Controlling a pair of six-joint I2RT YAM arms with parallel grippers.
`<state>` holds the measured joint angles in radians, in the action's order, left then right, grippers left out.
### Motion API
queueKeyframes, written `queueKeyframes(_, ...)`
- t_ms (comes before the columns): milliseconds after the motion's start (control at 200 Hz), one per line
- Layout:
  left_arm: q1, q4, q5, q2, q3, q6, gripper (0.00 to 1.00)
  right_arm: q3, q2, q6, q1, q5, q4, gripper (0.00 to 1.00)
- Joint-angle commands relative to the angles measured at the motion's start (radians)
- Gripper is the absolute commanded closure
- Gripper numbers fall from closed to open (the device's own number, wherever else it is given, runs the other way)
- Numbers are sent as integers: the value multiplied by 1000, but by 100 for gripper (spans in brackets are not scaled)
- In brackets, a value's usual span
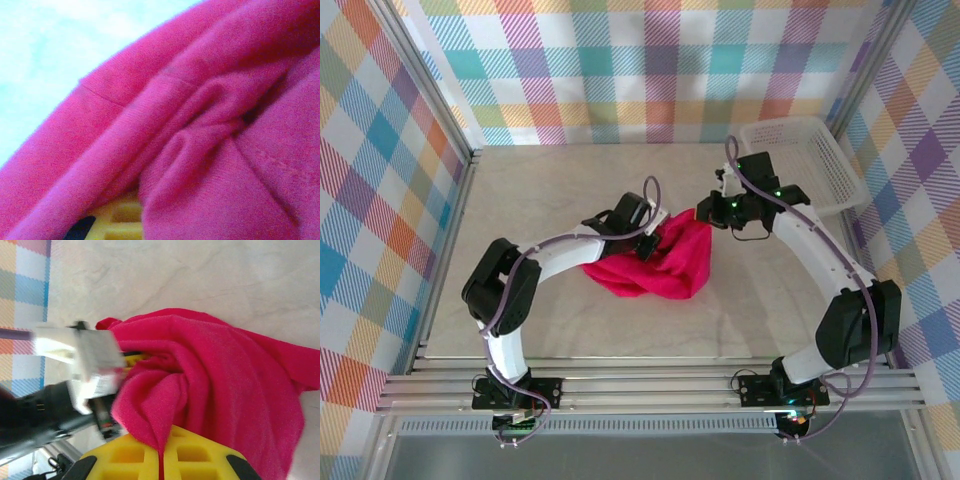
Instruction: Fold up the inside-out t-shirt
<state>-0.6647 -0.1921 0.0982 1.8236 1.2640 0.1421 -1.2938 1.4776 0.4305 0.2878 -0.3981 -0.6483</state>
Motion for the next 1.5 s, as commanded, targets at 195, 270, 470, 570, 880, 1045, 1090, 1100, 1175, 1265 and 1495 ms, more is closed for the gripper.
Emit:
queueKeyframes(195,36,-390,10,-343,292,-135,100,98,53,-71,-26,197,22,100)
queueKeyframes(270,40,-415,85,-390,326,-157,100,79,93,-69,-26,232,40,100)
queueKeyframes(470,91,-229,316,-520,134,-292,100,-23,182,-48,-11,206,31,100)
queueKeyframes(570,131,-170,346,-516,28,-366,100,-54,184,-52,11,219,-14,84)
queueKeyframes(880,191,-97,325,-435,-73,-501,100,78,-28,53,178,180,12,42)
queueKeyframes(1045,207,-125,303,-419,-47,-508,100,183,28,178,278,36,233,33)
queueKeyframes(1090,213,-132,290,-418,-42,-514,100,180,66,195,304,22,263,32)
queueKeyframes(1100,214,-134,287,-418,-42,-515,100,178,75,197,310,21,266,32)
queueKeyframes(1175,231,-139,278,-418,-37,-530,100,160,134,196,355,34,283,27)
queueKeyframes(1265,257,-157,276,-411,-17,-564,100,145,201,199,385,49,315,24)
queueKeyframes(1495,302,-203,272,-357,38,-615,100,-3,296,206,390,106,295,94)
